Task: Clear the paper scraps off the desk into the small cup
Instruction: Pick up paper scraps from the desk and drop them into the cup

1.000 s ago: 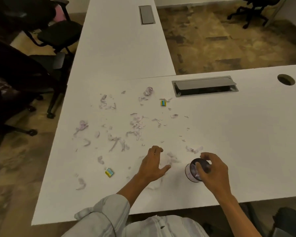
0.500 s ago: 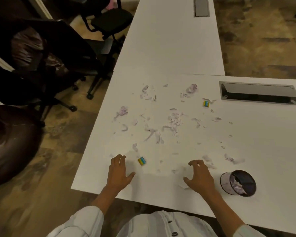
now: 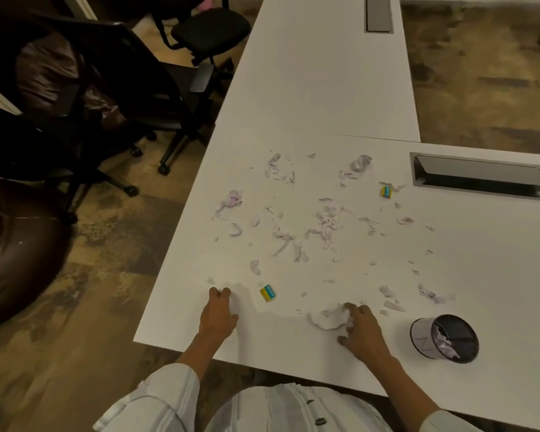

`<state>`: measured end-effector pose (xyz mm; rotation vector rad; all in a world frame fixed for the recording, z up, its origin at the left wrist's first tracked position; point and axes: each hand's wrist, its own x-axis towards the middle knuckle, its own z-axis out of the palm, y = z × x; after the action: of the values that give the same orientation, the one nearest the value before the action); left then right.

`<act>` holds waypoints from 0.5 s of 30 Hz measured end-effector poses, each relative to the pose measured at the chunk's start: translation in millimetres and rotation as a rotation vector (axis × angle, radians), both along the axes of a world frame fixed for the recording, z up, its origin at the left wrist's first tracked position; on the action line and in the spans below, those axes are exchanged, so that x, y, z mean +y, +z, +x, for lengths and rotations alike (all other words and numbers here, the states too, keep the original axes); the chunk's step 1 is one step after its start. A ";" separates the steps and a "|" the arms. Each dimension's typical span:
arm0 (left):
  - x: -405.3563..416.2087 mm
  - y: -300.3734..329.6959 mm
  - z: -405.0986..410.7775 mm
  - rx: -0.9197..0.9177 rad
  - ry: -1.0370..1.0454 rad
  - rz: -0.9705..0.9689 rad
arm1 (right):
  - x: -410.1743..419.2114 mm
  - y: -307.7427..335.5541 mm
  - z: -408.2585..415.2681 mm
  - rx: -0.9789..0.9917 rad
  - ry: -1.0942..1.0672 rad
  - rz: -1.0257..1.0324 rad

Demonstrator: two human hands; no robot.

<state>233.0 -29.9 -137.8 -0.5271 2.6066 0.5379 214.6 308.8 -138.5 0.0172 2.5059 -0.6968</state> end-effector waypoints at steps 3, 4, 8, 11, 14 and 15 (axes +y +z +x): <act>3.6 -3.7 -5.6 0.036 -0.016 0.057 | -13.9 -1.4 -7.4 0.009 0.040 -0.038; 5.7 -4.1 -7.2 0.045 -0.025 0.077 | -18.1 -2.1 -9.9 0.021 0.064 -0.034; 18.2 -4.3 -14.1 0.068 -0.092 0.172 | -33.5 -6.3 -16.5 0.079 0.162 0.022; 32.8 -4.7 -22.1 0.059 -0.180 0.171 | -44.0 -9.2 -18.0 0.115 0.176 0.057; 49.2 -4.9 -32.5 0.044 -0.273 0.132 | -48.9 -12.8 -18.2 0.157 0.202 0.077; 54.2 -5.2 -35.8 0.044 -0.287 0.129 | -48.6 -14.4 -18.4 0.167 0.200 0.076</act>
<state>197.2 24.3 -143.0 -0.0976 2.6046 0.6203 196.2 260.2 -152.9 -0.2715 2.6450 -0.5403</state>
